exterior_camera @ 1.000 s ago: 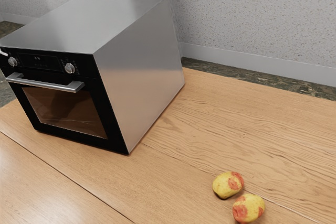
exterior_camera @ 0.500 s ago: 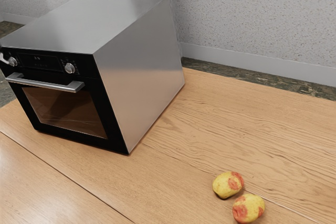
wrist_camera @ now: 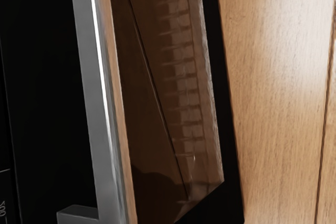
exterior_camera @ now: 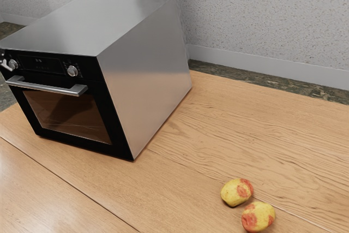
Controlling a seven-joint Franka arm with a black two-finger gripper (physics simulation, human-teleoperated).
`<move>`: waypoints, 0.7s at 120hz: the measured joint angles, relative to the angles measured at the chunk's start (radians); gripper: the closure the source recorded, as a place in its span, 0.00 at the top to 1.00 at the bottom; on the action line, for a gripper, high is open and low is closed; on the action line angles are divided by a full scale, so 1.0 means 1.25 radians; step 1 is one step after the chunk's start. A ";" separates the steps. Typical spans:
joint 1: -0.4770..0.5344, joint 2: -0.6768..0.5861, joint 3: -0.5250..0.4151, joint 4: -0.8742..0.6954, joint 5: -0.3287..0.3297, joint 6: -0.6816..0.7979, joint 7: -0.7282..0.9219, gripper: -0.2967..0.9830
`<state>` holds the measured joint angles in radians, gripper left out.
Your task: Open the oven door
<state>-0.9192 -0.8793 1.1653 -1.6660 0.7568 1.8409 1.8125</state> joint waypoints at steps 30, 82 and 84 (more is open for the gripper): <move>0.000 0.000 0.005 0.000 -0.006 -0.023 -0.011 0.77; -0.071 0.000 0.059 0.032 -0.003 -0.011 -0.022 0.64; -0.071 0.000 0.059 0.032 -0.003 -0.011 -0.022 0.64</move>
<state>-1.0082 -0.8791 1.2397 -1.6260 0.7529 1.8271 1.7853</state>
